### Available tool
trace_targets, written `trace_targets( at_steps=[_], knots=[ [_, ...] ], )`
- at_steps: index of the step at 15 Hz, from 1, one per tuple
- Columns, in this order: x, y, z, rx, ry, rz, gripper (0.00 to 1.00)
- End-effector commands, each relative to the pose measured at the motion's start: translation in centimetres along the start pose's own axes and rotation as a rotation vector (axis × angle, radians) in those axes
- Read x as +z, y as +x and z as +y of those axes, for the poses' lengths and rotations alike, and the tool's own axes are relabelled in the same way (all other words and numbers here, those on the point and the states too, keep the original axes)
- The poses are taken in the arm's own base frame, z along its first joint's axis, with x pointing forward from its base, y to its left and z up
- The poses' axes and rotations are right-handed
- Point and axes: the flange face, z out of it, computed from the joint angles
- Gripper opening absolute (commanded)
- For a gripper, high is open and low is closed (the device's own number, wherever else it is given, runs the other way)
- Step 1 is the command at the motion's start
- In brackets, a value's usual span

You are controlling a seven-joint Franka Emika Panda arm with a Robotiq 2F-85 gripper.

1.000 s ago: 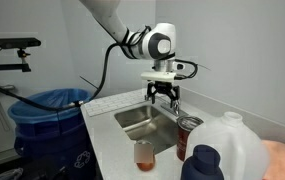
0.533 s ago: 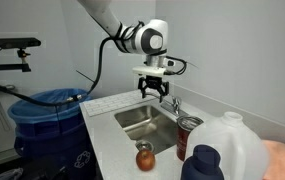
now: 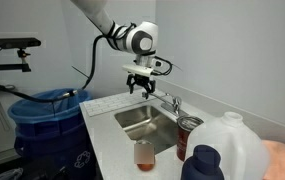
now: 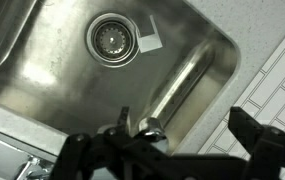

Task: Turn the tap nozzle to the left

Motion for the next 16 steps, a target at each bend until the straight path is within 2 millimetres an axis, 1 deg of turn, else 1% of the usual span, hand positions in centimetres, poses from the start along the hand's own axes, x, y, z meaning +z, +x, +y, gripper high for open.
trace_targets(
  at_steps=[1, 6, 12, 16],
  knots=[
    [-0.2, 1.7, -0.8, -0.043, 0.032, 0.012, 1.00],
    [0.1, 3.4, -0.8, -0.065, 0.007, 0.039, 1.00],
    [0.6, 6.2, -0.9, -0.115, -0.068, 0.064, 1.00],
    [0.5, 8.3, -0.7, -0.143, -0.121, 0.087, 1.00]
  ],
)
